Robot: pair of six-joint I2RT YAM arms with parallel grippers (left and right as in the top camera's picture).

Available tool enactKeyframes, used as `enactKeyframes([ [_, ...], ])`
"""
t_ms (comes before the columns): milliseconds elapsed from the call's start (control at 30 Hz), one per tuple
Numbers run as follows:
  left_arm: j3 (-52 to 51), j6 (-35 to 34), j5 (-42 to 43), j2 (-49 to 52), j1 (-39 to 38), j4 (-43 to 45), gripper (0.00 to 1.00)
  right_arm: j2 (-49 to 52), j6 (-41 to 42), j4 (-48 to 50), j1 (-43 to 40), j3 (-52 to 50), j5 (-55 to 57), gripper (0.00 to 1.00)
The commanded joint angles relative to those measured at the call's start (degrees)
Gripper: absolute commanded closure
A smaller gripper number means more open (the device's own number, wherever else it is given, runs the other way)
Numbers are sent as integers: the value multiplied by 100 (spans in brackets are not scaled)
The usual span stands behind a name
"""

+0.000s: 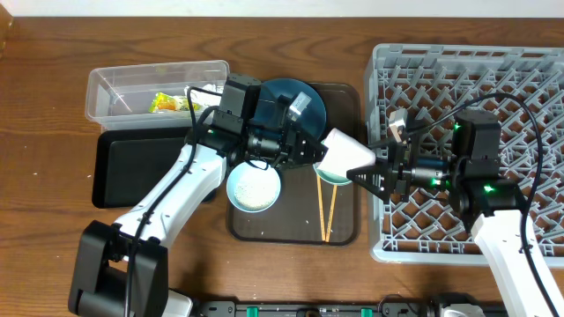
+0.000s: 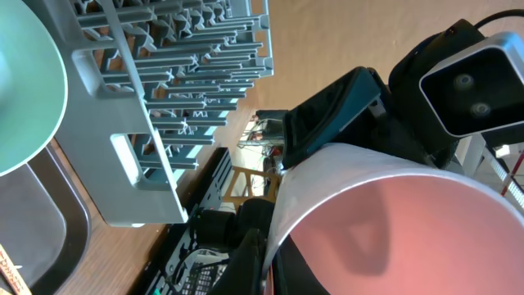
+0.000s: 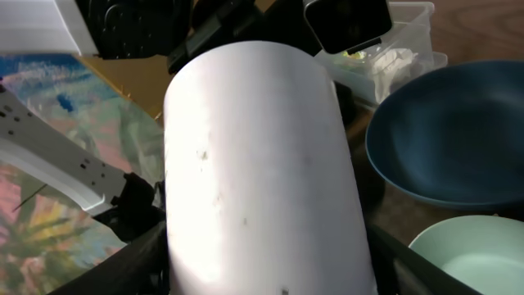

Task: Sort waste into correct bins and load items into the dishwasher rack
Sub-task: 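Hand the pink cup from the left gripper to the right gripper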

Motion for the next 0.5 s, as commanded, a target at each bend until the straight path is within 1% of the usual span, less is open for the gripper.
enactKeyframes([
  [0,68,-96,-118,-9,9,37,94,7,-24,-22,111,107,-262,39],
  [167,68,-76,-120,-9,9,37,93,7,-24,-24,111,107,-238,48],
  [200,68,24,-118,-9,9,37,89,7,-22,-26,111,107,-208,50],
  [267,68,444,-116,-9,9,35,76,7,48,-59,111,107,-105,59],
  [300,68,813,-118,-9,9,15,70,7,210,-66,111,107,-11,63],
  [333,68,1169,-146,-9,15,-33,67,7,358,-66,111,107,83,66],
  [367,68,1340,-264,-11,31,-111,63,7,476,-66,111,105,195,70],
  [433,68,1488,-695,-22,74,-321,59,7,651,-81,111,107,411,80],
  [467,68,1613,-968,-33,98,-470,58,4,765,-90,111,107,553,83],
])
